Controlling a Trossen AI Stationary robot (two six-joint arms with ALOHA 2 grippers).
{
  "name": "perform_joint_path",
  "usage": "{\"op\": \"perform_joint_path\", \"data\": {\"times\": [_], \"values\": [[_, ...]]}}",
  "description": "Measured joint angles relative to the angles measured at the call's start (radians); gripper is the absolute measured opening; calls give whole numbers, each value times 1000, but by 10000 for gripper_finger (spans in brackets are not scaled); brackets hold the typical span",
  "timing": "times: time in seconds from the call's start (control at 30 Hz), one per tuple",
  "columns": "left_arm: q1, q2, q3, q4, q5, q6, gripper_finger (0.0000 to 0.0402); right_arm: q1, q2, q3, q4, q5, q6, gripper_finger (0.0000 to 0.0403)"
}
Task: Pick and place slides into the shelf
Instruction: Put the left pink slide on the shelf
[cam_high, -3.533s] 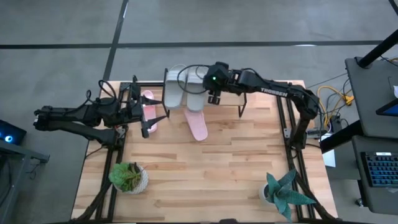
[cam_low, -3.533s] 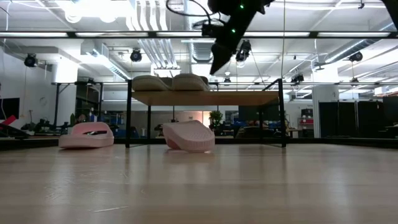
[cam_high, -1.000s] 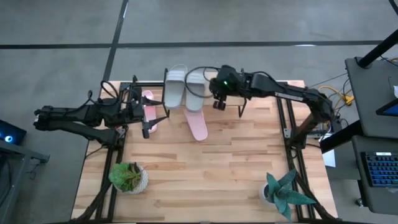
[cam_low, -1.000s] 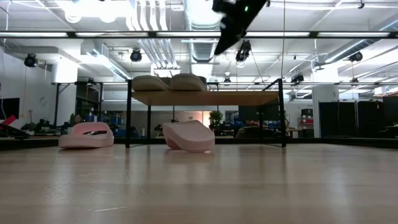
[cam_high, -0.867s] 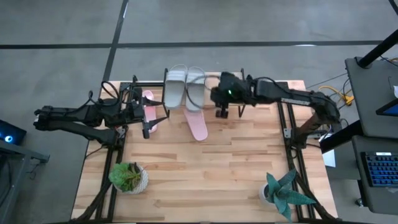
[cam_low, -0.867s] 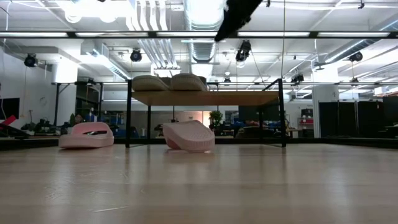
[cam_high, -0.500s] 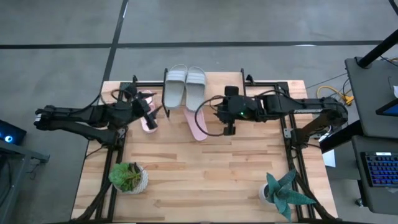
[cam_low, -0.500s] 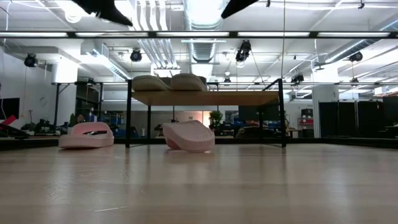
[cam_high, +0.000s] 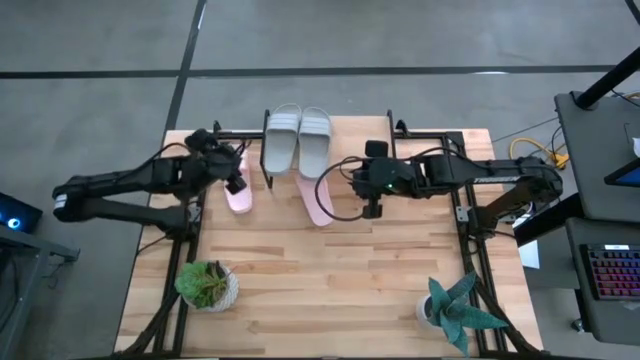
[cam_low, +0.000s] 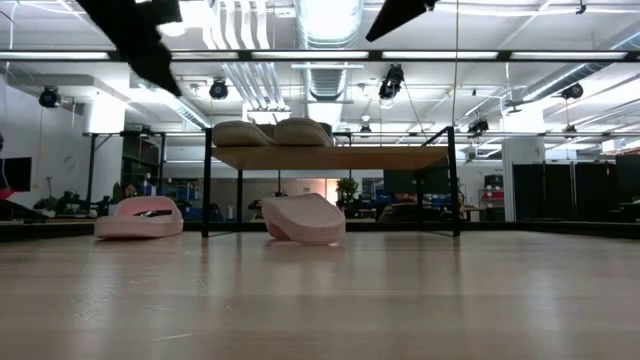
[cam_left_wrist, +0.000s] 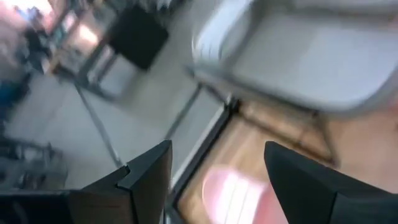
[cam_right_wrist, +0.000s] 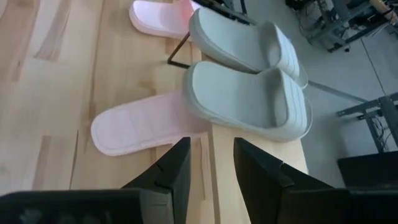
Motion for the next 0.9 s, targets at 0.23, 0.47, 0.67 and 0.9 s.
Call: {"op": "perform_joint_path", "data": {"times": [0.23,0.47,0.67,0.9], "values": [[147,61,-20,-100,226,20,240,0,3,-3,-10,0,0,113],[219,152,-44,-136,280,97,240,0,3,-4,-25,0,0,112],[309,219,-74,-133,307,187,240,0,3,-18,-27,0,1,105],[371,247,-143,-46,336,300,240,-4,3,-54,-27,0,-13,106]]}}
